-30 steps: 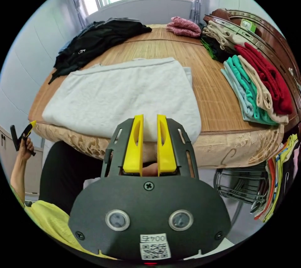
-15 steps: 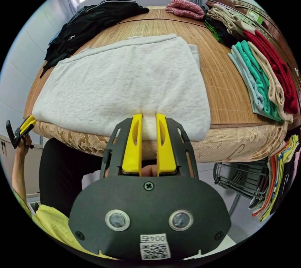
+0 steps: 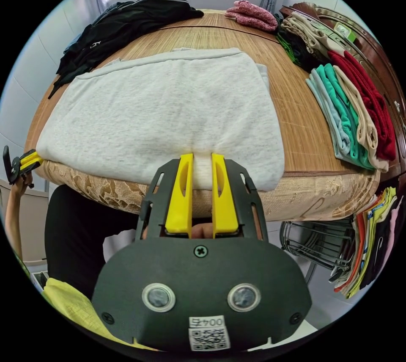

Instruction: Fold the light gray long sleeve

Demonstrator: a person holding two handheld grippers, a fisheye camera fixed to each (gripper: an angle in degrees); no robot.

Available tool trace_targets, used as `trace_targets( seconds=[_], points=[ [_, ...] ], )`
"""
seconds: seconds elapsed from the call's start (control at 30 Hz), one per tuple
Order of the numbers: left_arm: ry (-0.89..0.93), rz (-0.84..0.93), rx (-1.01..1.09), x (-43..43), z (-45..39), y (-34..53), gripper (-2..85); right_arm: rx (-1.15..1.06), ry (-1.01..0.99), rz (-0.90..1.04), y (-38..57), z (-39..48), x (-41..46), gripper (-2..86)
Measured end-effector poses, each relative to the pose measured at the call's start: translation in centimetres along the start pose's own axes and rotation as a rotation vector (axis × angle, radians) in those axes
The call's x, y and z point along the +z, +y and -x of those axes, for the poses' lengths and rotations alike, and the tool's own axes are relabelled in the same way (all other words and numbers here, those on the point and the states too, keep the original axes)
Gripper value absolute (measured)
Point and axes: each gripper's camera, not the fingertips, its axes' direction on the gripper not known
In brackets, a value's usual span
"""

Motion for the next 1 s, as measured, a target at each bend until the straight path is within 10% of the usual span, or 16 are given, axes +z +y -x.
trace_targets(
  seconds=[0.6,1.0],
  points=[
    [0.164,-0.011,-0.262,-5.9,3.3,1.5,2.1,0.022,-0.068,-0.020,3.7,-5.7,-2.5,7.3],
    [0.006,-0.059,-0.168,2.0,-6.1,-15.3,0.3,-0.008,-0.239,-0.334,13.1,-15.0,-11.0,11.2]
  ],
)
